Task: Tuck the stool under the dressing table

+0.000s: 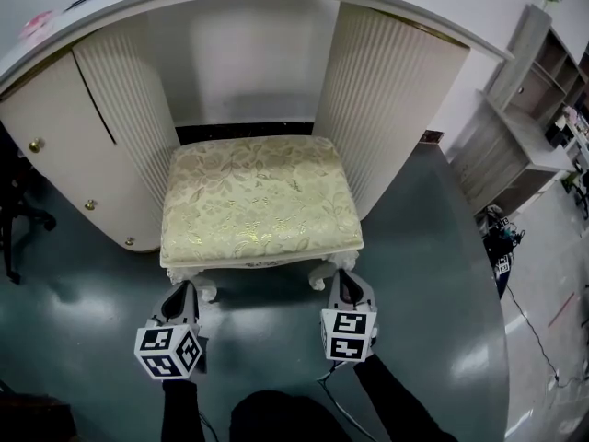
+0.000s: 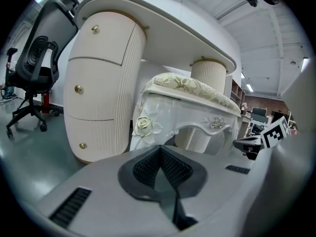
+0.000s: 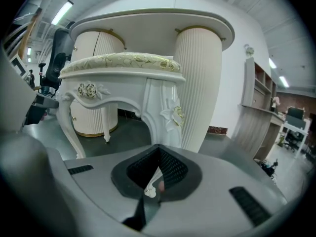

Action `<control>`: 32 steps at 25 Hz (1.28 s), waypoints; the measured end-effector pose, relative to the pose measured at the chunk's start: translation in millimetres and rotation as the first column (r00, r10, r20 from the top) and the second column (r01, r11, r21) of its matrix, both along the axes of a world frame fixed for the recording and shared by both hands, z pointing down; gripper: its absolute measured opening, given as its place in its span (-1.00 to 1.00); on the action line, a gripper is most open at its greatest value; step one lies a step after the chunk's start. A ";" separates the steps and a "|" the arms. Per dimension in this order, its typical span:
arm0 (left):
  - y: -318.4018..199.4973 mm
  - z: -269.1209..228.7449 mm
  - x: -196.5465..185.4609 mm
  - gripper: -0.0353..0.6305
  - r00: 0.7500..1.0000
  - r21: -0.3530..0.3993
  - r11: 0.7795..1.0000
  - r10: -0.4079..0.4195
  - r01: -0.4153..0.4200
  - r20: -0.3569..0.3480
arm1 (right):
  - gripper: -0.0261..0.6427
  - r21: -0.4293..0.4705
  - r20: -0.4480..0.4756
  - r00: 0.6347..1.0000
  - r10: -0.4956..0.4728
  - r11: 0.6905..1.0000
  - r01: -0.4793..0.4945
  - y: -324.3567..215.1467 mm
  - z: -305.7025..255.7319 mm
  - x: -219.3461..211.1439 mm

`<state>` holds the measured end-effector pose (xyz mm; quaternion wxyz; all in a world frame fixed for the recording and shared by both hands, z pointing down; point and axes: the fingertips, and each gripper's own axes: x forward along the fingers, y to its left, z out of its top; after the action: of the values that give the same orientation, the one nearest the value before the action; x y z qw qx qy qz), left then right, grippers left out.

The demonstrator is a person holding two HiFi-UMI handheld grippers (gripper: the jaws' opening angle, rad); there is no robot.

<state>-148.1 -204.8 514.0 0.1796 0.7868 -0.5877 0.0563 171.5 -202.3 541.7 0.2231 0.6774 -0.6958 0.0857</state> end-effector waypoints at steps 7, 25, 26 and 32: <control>-0.6 1.2 0.7 -0.87 1.000 -0.010 1.000 -0.014 0.014 -0.015 | -0.90 -0.014 0.000 1.000 0.010 1.000 -0.010 -1.4 2.3 -0.3; 44.4 -41.3 16.8 -0.87 0.999 0.068 0.998 0.014 -0.011 -0.030 | -0.91 0.104 0.125 0.987 -0.105 0.990 0.092 52.9 -63.2 -24.2; 49.6 -42.3 17.5 -0.87 0.999 0.069 0.998 0.015 -0.013 -0.031 | -0.91 0.104 0.136 0.985 -0.109 0.990 0.095 59.0 -63.9 -25.2; 80.3 -41.9 17.7 -0.87 0.999 0.063 0.998 0.012 -0.010 -0.035 | -0.91 0.096 0.201 0.973 -0.116 0.991 0.098 88.5 -65.7 -23.0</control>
<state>-130.4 -124.4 472.1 0.1648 0.7961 -0.5817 0.0246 148.5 -113.9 476.0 0.1250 0.6353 -0.7536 0.1134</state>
